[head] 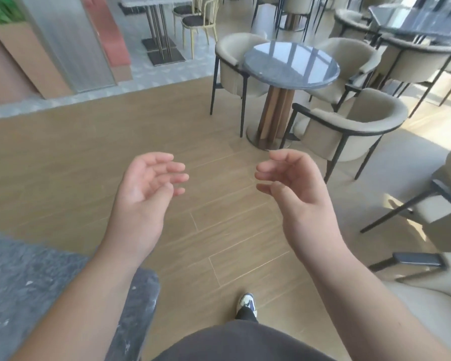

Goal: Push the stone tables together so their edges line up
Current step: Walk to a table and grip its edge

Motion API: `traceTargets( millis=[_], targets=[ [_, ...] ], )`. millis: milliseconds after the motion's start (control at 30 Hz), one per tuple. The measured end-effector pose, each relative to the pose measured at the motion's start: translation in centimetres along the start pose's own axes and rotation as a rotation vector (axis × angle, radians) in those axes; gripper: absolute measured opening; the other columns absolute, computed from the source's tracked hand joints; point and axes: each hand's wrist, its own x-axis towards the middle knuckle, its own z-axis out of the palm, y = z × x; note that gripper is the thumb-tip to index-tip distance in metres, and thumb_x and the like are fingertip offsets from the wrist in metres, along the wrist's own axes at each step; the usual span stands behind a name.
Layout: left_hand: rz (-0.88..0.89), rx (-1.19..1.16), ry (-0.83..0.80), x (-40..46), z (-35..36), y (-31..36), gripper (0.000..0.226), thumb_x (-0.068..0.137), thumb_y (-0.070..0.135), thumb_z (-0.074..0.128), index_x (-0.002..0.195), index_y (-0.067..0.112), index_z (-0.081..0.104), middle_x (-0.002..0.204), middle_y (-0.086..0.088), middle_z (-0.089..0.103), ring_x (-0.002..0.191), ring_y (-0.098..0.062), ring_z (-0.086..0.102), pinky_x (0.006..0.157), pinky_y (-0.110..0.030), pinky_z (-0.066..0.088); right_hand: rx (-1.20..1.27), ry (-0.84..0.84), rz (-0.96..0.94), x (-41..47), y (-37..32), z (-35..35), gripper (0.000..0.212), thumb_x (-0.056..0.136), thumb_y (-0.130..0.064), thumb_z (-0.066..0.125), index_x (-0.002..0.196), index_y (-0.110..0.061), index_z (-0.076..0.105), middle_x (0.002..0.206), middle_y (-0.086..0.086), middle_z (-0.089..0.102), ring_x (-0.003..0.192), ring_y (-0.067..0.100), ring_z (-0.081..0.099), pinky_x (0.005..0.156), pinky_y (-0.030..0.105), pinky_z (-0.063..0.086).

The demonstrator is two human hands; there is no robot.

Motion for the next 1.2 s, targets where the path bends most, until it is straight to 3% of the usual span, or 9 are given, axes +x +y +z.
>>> traceTargets(
  millis=[300,467,600,733,900,1033,1200],
  targets=[
    [0.022,0.031,0.142,11.4,3.3,-1.7,0.039,0.087,-0.001,0.048,0.115,0.023,0.061,0.11,-0.003,0.073,0.106,-0.023,0.071,0.085,-0.033,0.06,-0.032,-0.155,0.007,16.4,1.7,-0.2,0.041,0.084,-0.003,0.045,0.117,-0.024,0.057,0.109,-0.001,0.067,0.107,0.018,0.066,0.1,0.051,0.052],
    [0.009,0.015,0.213,16.6,3.0,-4.0,0.047,0.093,-0.018,0.043,0.115,0.02,0.06,0.106,0.001,0.073,0.102,-0.021,0.071,0.084,-0.034,0.061,-0.047,-0.222,0.023,22.2,3.2,1.3,0.041,0.083,-0.002,0.043,0.117,-0.02,0.057,0.109,0.003,0.067,0.106,0.021,0.065,0.099,0.05,0.053],
    [0.02,0.005,0.239,21.4,1.6,-5.7,0.04,0.087,-0.003,0.047,0.114,0.023,0.061,0.107,0.001,0.073,0.102,-0.02,0.071,0.083,-0.031,0.06,-0.069,-0.243,0.029,27.2,4.4,3.8,0.041,0.083,-0.002,0.044,0.117,-0.018,0.057,0.108,0.003,0.067,0.106,0.02,0.066,0.098,0.047,0.054],
    [0.04,-0.002,0.298,27.0,-1.9,-7.5,0.039,0.088,-0.002,0.048,0.115,0.023,0.061,0.109,0.0,0.073,0.104,-0.022,0.071,0.085,-0.034,0.06,-0.087,-0.28,0.041,33.0,6.1,8.9,0.039,0.083,-0.002,0.044,0.117,-0.018,0.057,0.108,0.004,0.068,0.105,0.019,0.066,0.098,0.048,0.054],
    [0.0,0.021,0.429,33.8,-9.3,-9.0,0.05,0.095,-0.023,0.041,0.114,0.02,0.06,0.107,-0.002,0.071,0.103,-0.018,0.071,0.087,-0.036,0.06,-0.123,-0.423,0.056,40.8,7.8,18.4,0.042,0.09,0.013,0.042,0.118,-0.014,0.056,0.109,0.007,0.067,0.106,0.02,0.066,0.099,0.053,0.051],
    [-0.019,0.064,0.578,37.3,-15.9,-8.8,0.047,0.095,-0.025,0.04,0.115,0.014,0.058,0.106,-0.004,0.07,0.098,-0.015,0.071,0.084,-0.032,0.061,-0.075,-0.523,0.027,45.5,8.6,26.5,0.04,0.084,0.001,0.043,0.117,-0.017,0.057,0.108,0.005,0.067,0.108,0.018,0.065,0.098,0.045,0.054],
    [-0.011,0.099,0.718,39.1,-22.2,-8.6,0.044,0.094,-0.025,0.039,0.117,0.008,0.056,0.105,-0.006,0.07,0.095,-0.016,0.072,0.084,-0.033,0.06,0.028,-0.677,0.057,47.8,10.4,35.4,0.041,0.084,0.001,0.043,0.115,-0.02,0.058,0.105,0.001,0.067,0.105,0.017,0.066,0.094,0.037,0.056]
  ],
)
